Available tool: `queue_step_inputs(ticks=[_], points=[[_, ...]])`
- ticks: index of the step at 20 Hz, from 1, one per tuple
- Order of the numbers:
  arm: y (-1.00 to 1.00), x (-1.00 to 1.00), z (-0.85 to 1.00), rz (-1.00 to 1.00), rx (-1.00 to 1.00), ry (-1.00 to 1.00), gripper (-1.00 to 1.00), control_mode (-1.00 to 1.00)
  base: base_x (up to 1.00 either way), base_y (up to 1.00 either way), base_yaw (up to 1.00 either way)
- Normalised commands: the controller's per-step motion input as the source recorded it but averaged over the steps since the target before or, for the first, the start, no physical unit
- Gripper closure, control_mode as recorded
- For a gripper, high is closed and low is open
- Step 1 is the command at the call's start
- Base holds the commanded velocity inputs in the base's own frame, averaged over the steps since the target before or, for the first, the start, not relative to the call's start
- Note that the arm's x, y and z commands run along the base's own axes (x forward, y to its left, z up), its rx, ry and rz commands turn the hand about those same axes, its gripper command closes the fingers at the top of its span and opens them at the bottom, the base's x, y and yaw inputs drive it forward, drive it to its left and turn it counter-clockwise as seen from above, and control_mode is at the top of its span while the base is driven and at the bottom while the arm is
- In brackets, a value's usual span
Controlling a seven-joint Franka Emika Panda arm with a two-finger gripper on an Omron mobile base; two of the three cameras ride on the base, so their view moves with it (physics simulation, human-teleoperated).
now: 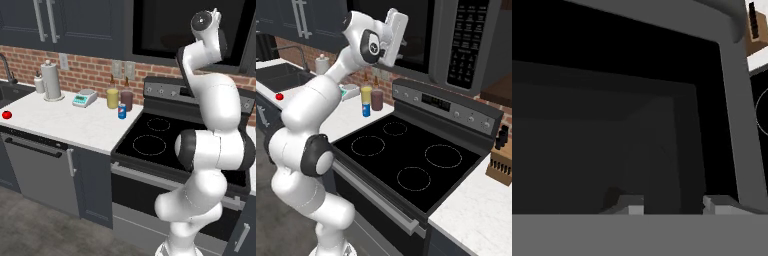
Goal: Pick the cucumber from the sink and place it in the bowl. Then pick the bowl and place it in the microwave. Then close the microwave door and press the start button.
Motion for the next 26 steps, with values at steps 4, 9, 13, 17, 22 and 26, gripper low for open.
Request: queue_step_inputs(ticks=[4,9,13,17,22,26], points=[[-0.03,0.13,-0.19,0.0,0.0,0.0,-1.0,-1.0,0.0,0.0,0.0],[0.21,-0.95,0.0,0.0,0.0,-0.04,-1.0,-1.0,0.0,0.0,0.0],[0.02,-0.98,0.01,-0.04,0.05,-0.09,-1.0,-1.0,0.0,0.0,0.0],[0.07,-1.0,-0.01,-0.22,0.2,-0.1,-1.0,-1.0,0.0,0.0,0.0],[0.07,-0.85,-0.08,-0.04,-0.01,0.0,-1.0,-1.0,0.0,0.0,0.0],[0.0,-0.96,0.0,0.14,-0.17,0.2,-1.0,-1.0,0.0,0.0,0.0]])
